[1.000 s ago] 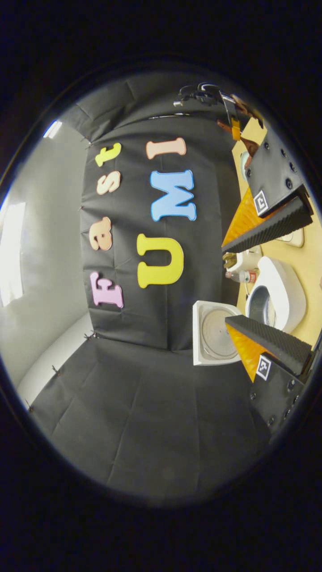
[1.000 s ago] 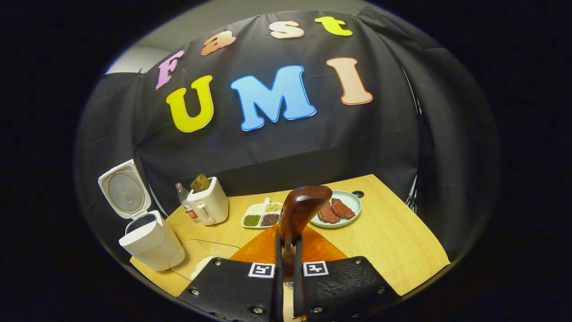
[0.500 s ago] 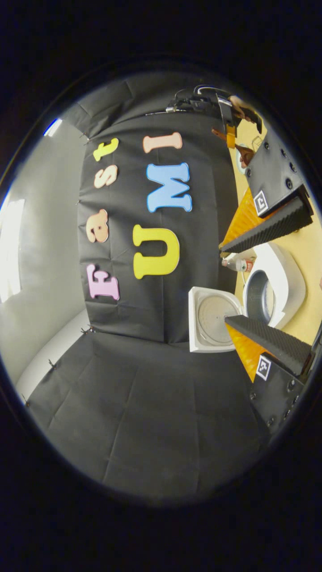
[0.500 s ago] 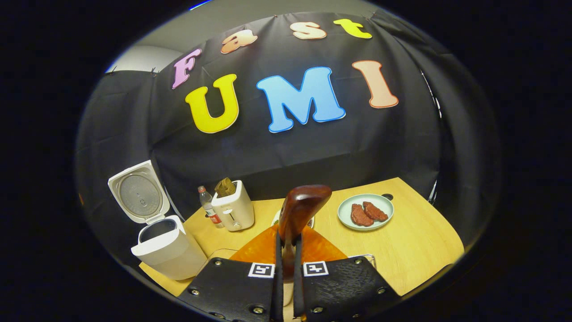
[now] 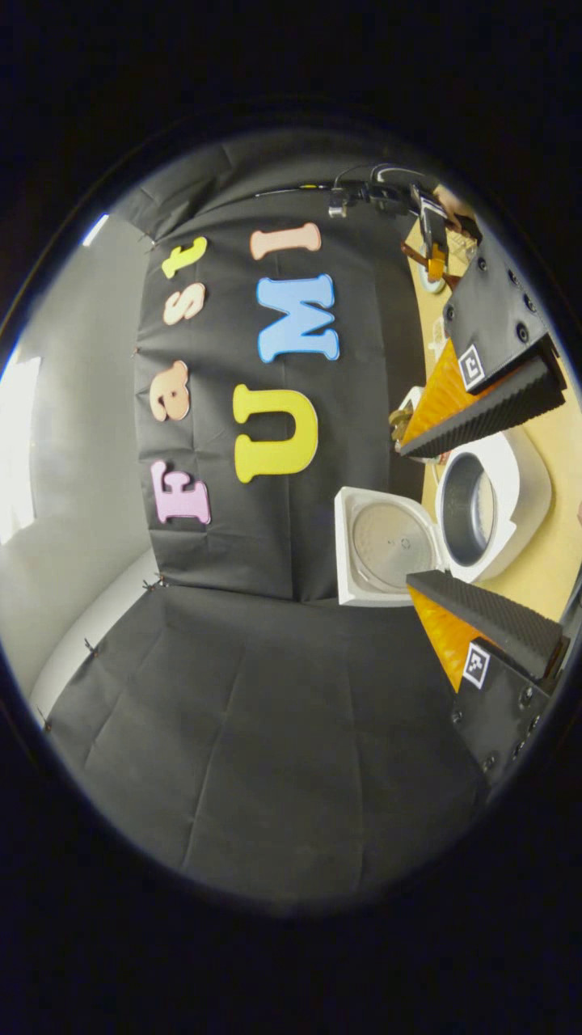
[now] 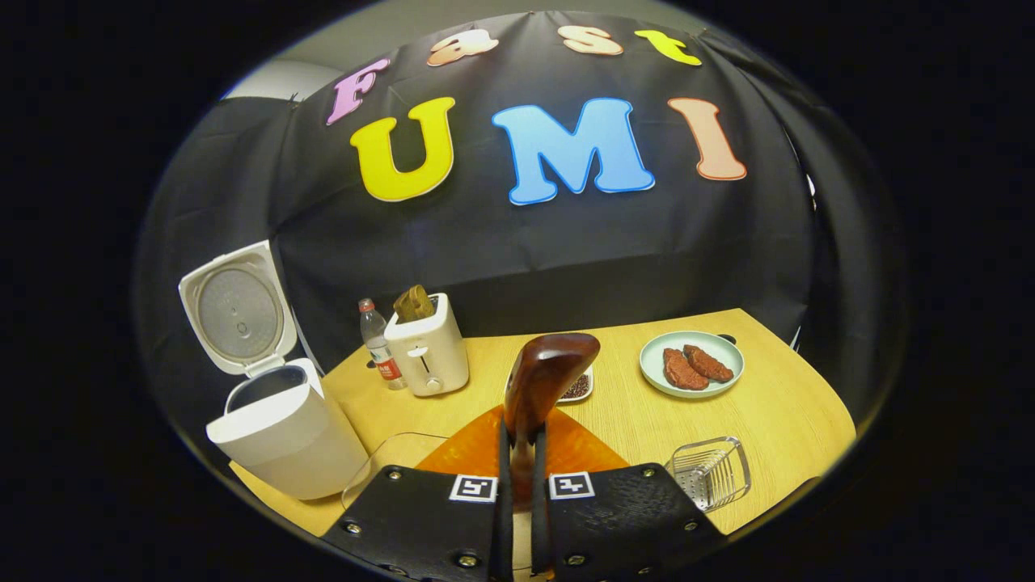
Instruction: Close the left gripper, press the button to open the rice cooker; take a wooden spoon from the chopstick holder with the right hand, scoop a spoonful of rice and pour it into the rice cooker, then put the wooden spoon back into the chopstick holder.
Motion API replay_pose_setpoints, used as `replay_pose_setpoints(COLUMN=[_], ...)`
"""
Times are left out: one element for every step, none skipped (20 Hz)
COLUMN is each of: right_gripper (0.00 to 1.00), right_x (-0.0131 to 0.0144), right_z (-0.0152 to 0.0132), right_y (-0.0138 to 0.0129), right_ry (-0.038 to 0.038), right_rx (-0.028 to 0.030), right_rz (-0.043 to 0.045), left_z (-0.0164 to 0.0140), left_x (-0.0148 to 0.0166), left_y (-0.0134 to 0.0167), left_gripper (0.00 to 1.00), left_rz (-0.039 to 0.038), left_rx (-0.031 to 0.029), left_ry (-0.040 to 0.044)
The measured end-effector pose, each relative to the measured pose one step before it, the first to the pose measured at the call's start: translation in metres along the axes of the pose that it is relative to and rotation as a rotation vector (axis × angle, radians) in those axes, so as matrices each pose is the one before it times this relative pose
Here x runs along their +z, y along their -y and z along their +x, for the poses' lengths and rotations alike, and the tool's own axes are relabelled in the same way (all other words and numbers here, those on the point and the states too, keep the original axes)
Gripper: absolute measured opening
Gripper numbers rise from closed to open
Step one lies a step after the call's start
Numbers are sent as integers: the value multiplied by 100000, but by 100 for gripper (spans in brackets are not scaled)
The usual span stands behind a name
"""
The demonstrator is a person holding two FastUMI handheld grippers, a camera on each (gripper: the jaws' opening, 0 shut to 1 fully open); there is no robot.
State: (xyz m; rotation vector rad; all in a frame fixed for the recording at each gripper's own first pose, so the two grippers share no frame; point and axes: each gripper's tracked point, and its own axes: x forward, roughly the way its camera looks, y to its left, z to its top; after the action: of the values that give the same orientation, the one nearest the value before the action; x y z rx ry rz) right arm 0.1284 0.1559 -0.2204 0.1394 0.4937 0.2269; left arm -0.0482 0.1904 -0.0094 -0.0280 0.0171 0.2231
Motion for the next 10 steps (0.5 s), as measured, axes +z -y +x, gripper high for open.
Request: replay_pose_setpoints(right_gripper=[9, 9, 9, 9, 9, 9, 9, 9, 9, 9], right_x=[-611, -635, -522, -519, -538, -530, -145, -162, -94, -304], right_z=[584, 445, 422, 409, 313, 103, 177, 110, 87, 97], right_y=[-267, -336, -284, -210, -275, -249, -301, -352, -413, -479], right_ry=[-729, -807, -704, -495, -405, -297, 499, 947, 396, -249], right_rx=[-254, -70, -271, -410, -274, -403, 80, -147, 94, 217], right_rz=[-873, -762, -747, -828, -807, -813, -441, -91, 475, 1170], left_z=[35, -11, -51, 72, 60, -40, 37, -64, 18, -113], left_x=[-164, -225, -148, 11, -148, -192, -45, 65, 62, -23], left_y=[-390, -434, -404, -263, -275, -230, -227, -297, -106, -59], left_gripper=[97, 97, 97, 97, 97, 96, 96, 96, 97, 97], left_rz=[606, 298, -67, -146, 92, 475, 653, 532, 134, -221], left_rx=[489, 756, 576, 495, 473, 604, 427, 309, 81, -38], left_ry=[-408, -450, -346, -374, -440, -271, 223, 45, -40, -96])
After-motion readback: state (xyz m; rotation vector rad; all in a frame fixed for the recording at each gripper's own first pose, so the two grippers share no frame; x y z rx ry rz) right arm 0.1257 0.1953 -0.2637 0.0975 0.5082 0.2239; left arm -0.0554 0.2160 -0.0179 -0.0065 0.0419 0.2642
